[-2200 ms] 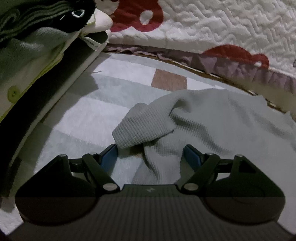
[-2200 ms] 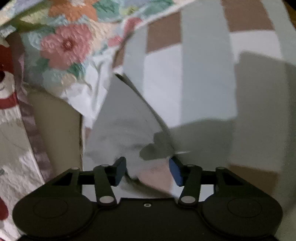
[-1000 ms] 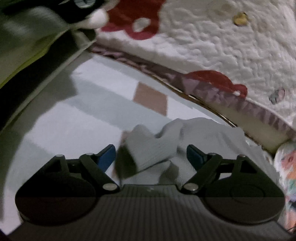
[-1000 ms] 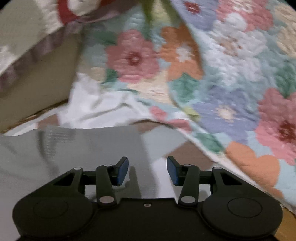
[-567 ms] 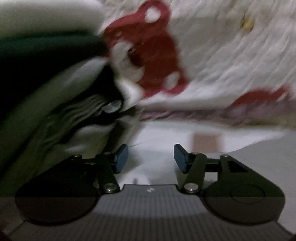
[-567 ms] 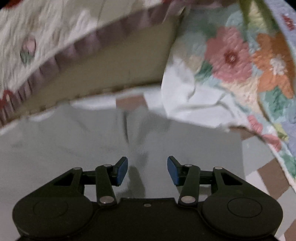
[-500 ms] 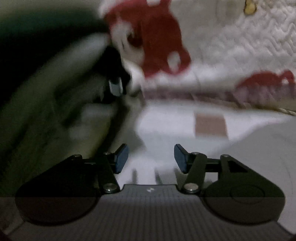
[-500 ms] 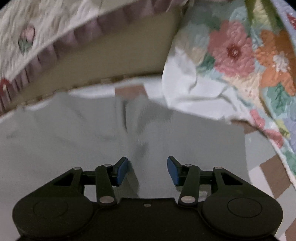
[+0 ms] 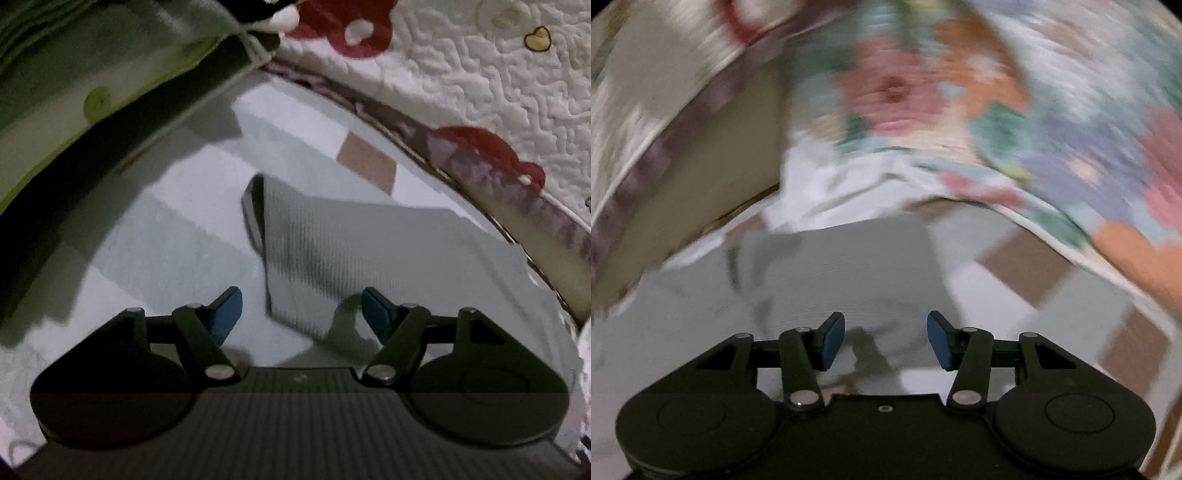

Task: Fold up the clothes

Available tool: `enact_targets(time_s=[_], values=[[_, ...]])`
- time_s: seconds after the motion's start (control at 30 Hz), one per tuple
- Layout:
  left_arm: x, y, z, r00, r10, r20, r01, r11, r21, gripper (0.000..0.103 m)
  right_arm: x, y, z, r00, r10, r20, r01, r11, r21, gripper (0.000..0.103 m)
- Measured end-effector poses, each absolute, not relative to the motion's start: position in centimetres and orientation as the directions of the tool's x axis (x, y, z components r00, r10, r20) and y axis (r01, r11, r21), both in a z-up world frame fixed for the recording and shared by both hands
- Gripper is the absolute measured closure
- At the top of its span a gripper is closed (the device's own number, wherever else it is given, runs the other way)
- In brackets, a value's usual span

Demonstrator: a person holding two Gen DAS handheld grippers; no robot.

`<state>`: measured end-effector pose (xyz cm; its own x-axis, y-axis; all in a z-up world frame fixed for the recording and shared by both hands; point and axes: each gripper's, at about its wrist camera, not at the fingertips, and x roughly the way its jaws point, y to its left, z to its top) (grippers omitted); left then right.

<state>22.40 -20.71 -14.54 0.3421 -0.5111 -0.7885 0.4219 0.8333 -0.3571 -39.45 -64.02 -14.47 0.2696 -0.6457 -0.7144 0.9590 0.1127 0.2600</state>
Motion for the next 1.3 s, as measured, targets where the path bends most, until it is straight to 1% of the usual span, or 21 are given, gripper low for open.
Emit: enact_targets(time_s=[0.13,0.17,0.2,0.23,0.27,0.3,0.33,0.37,0.4,0.53,0.63,0.77,0.83,0.9,0.97,1.0,1.03,1.07,1.1,1.23,1.3], values=[[22.0,-22.1,-14.5,0.389,-0.517,-0.762,0.485,0.819,-0.308,0.033,-41.6,-63.8,-15.9,0.302,-0.612,-0.731,0.933,0.034,0.357,0.047],[21.9,-22.5,-14.5,0.400,-0.519,-0.755,0.500,0.814,-0.295,0.046,-42.0,-63.8,-16.3,0.314,-0.603,-0.733,0.925,0.020,0.380,0.045],[21.8,-22.8,-14.5,0.412,-0.521,-0.748,0.515,0.810,-0.281,0.067,-41.7,-63.7,-16.5,0.316,-0.611,-0.726,0.925,0.027,0.379,0.043],[21.7,-23.2,-14.5,0.423,-0.523,-0.740,0.529,0.805,-0.267,0.098,-41.2,-63.7,-16.7,0.314,-0.624,-0.716,0.928,0.041,0.371,0.036],[21.6,-23.5,-14.5,0.433,-0.525,-0.732,0.543,0.801,-0.253,0.099,-40.7,-63.6,-16.8,0.313,-0.636,-0.705,0.930,0.055,0.363,0.034],[21.5,-23.9,-14.5,0.444,-0.528,-0.724,0.556,0.796,-0.239,0.099,-40.2,-63.6,-17.0,0.312,-0.649,-0.694,0.932,0.069,0.355,0.033],[21.4,-23.7,-14.0,0.451,-0.529,-0.719,0.559,0.795,-0.234,0.099,-39.4,-63.7,-17.1,0.321,-0.653,-0.686,0.939,0.125,0.321,0.038],[21.4,-23.5,-13.6,0.459,-0.530,-0.714,0.563,0.794,-0.228,0.099,-38.4,-63.9,-17.2,0.335,-0.653,-0.680,0.941,0.195,0.276,0.051],[21.3,-23.3,-13.1,0.466,-0.531,-0.708,0.566,0.794,-0.222,0.099,-37.9,-63.7,-16.7,0.332,-0.664,-0.670,0.943,0.232,0.238,0.098],[21.4,-22.2,-12.3,0.469,-0.523,-0.711,0.557,0.800,-0.221,0.099,-36.9,-62.5,-13.8,0.307,-0.723,-0.619,0.941,0.327,0.084,0.103],[22.3,-21.2,-13.7,0.419,-0.494,-0.762,0.506,0.824,-0.257,0.099,-38.3,-63.3,-14.7,0.159,-0.728,-0.667,0.957,0.279,-0.077,0.103],[22.4,-20.8,-14.1,0.429,-0.418,-0.801,0.464,0.863,-0.201,0.094,-42.0,-64.4,-15.8,0.081,-0.706,-0.704,0.990,0.138,-0.024,0.103],[22.0,-20.9,-13.4,0.491,-0.343,-0.801,0.456,0.884,-0.099,0.089,-41.9,-64.3,-15.1,0.125,-0.716,-0.687,0.987,0.163,0.010,0.093],[21.5,-20.9,-12.4,0.539,-0.304,-0.786,0.469,0.883,-0.020,0.089,-40.7,-64.5,-14.2,0.194,-0.721,-0.665,0.971,0.235,0.028,0.090],[20.6,-21.2,-11.0,0.579,-0.300,-0.758,0.502,0.864,0.042,0.086,-39.4,-65.0,-13.4,0.266,-0.714,-0.648,0.950,0.310,0.049,0.071],[20.2,-21.3,-10.3,0.579,-0.326,-0.747,0.526,0.850,0.037,0.084,-38.1,-65.6,-13.0,0.309,-0.701,-0.643,0.932,0.358,0.057,0.058],[19.7,-21.7,-9.6,0.567,-0.372,-0.735,0.561,0.828,0.014,0.075,-36.8,-66.2,-12.4,0.352,-0.686,-0.637,0.910,0.410,0.062,0.054],[19.2,-22.0,-8.9,0.553,-0.417,-0.721,0.595,0.804,-0.009,0.065,-35.4,-66.9,-11.9,0.394,-0.668,-0.631,0.885,0.460,0.066,0.053],[18.7,-22.4,-8.2,0.538,-0.461,-0.706,0.628,0.778,-0.030,0.060,-33.6,-67.8,-11.4,0.430,-0.644,-0.632,0.853,0.520,0.051,0.051],[18.6,-26.6,-6.7,0.405,-0.630,-0.663,0.782,0.614,-0.105,0.048,-25.6,-71.5,-10.5,0.514,-0.525,-0.678,0.706,0.708,-0.013,0.050],[19.4,-30.3,-7.0,0.329,-0.682,-0.653,0.843,0.524,-0.122,0.047,-22.7,-72.5,-10.8,0.517,-0.476,-0.712,0.680,0.733,0.004,0.050]])
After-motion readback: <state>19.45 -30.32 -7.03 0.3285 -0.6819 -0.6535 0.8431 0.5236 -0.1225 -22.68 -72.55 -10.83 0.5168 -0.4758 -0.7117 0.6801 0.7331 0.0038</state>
